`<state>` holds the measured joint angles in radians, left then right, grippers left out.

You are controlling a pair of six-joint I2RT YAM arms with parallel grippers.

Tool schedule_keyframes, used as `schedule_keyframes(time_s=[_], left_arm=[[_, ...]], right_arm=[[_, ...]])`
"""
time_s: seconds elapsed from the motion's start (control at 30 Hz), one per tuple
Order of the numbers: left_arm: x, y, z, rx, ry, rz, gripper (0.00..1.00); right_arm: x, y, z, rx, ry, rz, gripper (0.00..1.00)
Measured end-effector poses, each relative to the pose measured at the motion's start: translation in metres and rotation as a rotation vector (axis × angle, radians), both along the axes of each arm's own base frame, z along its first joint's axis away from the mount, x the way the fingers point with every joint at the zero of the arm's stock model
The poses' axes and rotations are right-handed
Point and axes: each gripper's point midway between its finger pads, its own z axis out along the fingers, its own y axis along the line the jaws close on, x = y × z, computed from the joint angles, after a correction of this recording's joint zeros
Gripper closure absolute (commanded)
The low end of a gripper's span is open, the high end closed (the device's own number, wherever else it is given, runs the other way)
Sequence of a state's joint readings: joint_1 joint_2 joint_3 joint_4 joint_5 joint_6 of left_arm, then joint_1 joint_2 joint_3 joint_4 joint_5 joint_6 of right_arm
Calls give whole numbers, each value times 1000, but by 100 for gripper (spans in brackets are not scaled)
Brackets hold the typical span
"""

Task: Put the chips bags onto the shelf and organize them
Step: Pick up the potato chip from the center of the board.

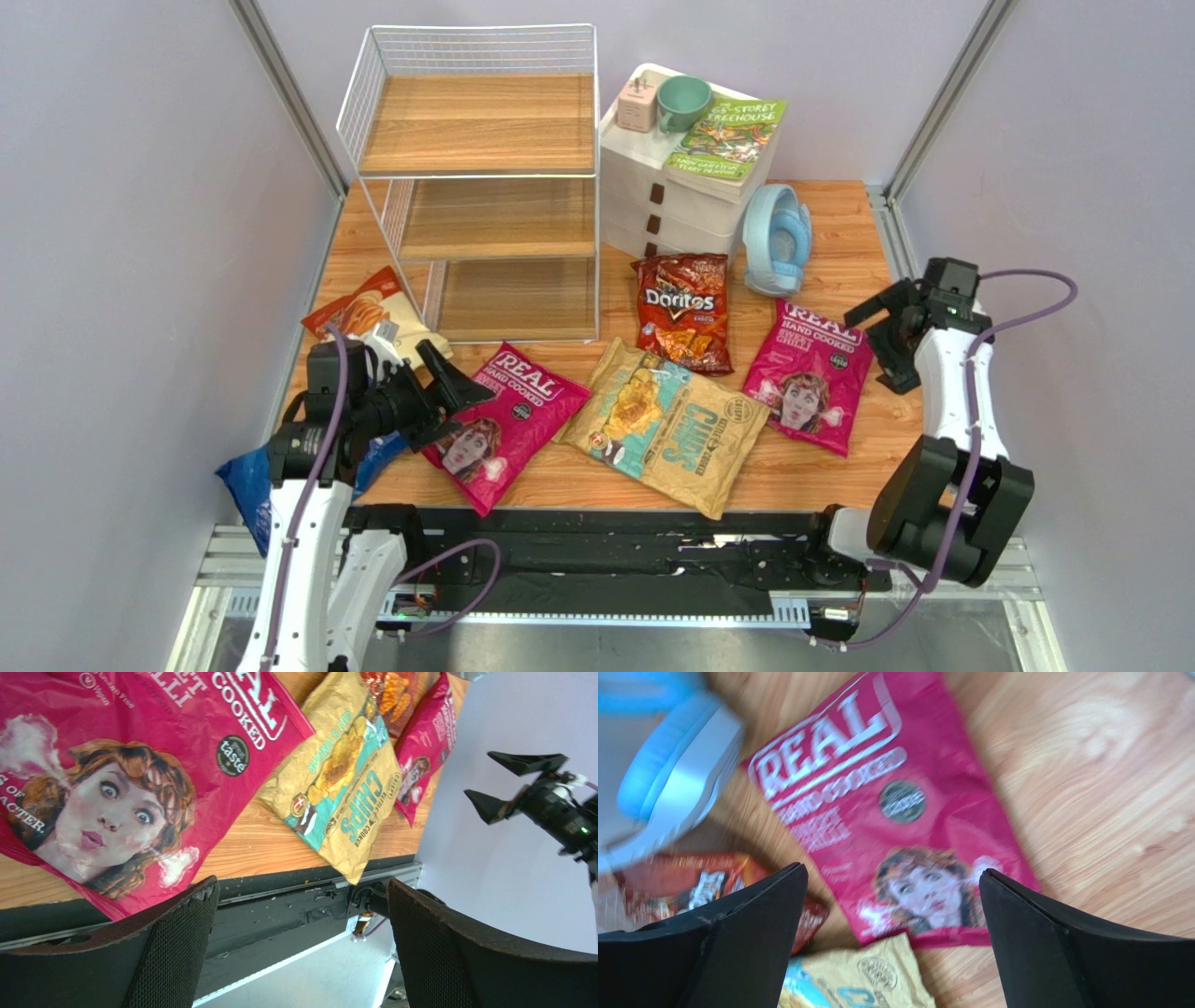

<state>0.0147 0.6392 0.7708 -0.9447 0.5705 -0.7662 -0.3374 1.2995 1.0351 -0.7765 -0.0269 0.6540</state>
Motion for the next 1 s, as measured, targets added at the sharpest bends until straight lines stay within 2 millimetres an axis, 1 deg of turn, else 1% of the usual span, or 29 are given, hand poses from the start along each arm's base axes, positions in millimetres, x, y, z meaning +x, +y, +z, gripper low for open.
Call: schedule_keyframes(time_s=[0.07, 0.13, 0.23, 0.33, 0.43, 0.57, 0.67, 0.9, 1.0], left_arm=[[-1, -1, 3, -5, -16, -8, 8], [-3, -3, 4, -11, -24, -24, 8], [-5, -4, 3, -4, -19, -46, 8], [-7, -5, 4, 8, -24, -66, 8], [-11, -9, 9, 14, -50, -113, 8], [-16, -13, 11, 12, -64, -153, 8], [-18, -15, 12, 8, -71, -168, 8], [-23, -23, 16, 1, -72, -235, 8], [-22, -26, 19, 0, -71, -258, 8]], right_arm=[[0, -22, -8, 7, 11, -69, 2], [1, -38, -16, 22, 17, -113, 2], [4, -50, -32, 62, 52, -134, 1], [11, -53, -45, 85, 90, -104, 2], [13, -49, -53, 102, 103, -53, 2], [16, -44, -56, 110, 83, 13, 2], [12, -39, -64, 121, 90, 52, 2], [-3, -22, -95, 194, 157, 119, 4], [-6, -14, -104, 234, 166, 153, 7]])
